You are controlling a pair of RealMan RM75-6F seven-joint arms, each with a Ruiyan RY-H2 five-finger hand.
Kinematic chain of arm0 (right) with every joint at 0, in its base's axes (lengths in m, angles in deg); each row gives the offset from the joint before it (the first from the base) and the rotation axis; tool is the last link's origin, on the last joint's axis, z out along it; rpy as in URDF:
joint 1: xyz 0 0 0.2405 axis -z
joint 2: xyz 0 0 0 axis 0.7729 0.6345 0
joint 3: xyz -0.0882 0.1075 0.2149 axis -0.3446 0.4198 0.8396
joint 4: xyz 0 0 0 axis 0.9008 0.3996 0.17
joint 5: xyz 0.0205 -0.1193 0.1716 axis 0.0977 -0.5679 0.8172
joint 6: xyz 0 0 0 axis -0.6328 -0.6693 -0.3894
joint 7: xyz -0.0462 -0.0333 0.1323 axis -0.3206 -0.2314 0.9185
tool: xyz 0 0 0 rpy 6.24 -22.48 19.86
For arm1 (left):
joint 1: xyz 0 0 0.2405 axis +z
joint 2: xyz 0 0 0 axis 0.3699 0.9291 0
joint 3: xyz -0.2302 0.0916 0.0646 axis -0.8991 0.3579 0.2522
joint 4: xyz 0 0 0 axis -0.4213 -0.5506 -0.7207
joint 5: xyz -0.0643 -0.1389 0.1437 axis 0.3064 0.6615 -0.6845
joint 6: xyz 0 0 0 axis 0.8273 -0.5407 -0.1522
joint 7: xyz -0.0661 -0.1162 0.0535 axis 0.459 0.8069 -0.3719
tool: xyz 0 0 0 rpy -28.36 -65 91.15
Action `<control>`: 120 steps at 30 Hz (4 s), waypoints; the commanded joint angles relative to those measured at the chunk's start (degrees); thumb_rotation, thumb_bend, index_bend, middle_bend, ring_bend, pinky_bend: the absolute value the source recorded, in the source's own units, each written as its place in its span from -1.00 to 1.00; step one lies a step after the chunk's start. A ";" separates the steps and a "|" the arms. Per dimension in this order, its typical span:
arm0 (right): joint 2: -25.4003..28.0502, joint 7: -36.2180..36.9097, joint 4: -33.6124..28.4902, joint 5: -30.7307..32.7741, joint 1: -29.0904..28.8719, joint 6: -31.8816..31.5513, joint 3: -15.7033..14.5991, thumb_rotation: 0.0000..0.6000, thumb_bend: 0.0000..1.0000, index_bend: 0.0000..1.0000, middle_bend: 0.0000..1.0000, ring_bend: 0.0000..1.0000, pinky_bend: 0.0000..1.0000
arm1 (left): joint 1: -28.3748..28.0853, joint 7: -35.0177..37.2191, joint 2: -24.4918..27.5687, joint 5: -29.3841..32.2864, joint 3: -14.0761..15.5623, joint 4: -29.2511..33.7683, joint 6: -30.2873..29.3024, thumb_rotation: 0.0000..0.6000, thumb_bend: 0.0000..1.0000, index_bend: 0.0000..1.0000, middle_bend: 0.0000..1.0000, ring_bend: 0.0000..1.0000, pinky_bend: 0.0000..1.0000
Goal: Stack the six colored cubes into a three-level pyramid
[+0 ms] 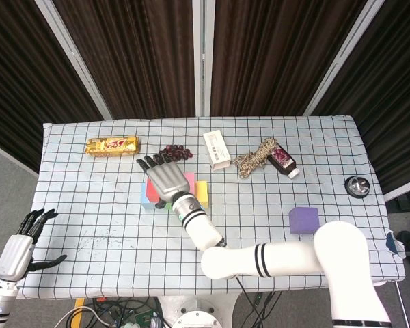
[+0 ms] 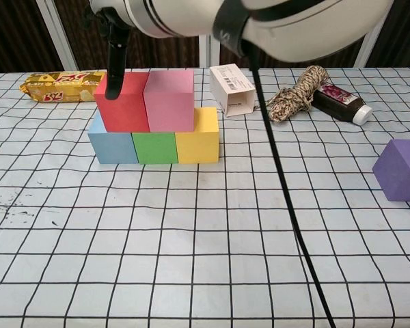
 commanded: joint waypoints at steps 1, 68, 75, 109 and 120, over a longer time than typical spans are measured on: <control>9.16 2.66 -11.91 -5.15 5.55 -5.10 -0.49 1.00 -0.96 -1.00 -0.87 -1.00 -1.00 | 0.02 -0.01 0.33 0.38 -0.32 0.18 -0.01 1.00 -1.00 -0.90 -0.70 -0.91 -0.96; 22.18 40.63 4.47 -63.43 56.12 -10.15 -30.97 1.00 -0.72 -1.00 -0.06 -0.84 -1.00 | -2.86 -9.38 0.21 -0.72 0.42 8.50 4.81 1.00 -1.00 -0.90 -0.70 -0.91 -0.96; 28.19 47.30 -2.79 -67.91 55.42 -11.59 -26.94 1.00 -0.69 -1.00 0.06 -0.78 -1.00 | -2.86 -9.41 0.32 -0.64 0.33 8.87 4.63 1.00 -1.00 -0.90 -0.70 -0.91 -0.96; 22.02 2.70 -14.41 3.84 -5.10 -1.84 -7.96 1.00 -0.72 -1.00 0.11 -0.69 -1.00 | -1.71 -5.38 -0.10 0.59 -0.21 6.44 3.18 1.00 -1.00 -0.90 -0.70 -0.91 -0.96; 17.05 -1.42 -9.33 10.73 -9.12 -3.51 -7.68 1.00 -0.72 -1.00 0.11 -0.68 -1.00 | -1.63 -4.68 -0.29 0.58 -0.22 5.76 3.12 1.00 -1.00 -0.90 -0.70 -0.91 -0.96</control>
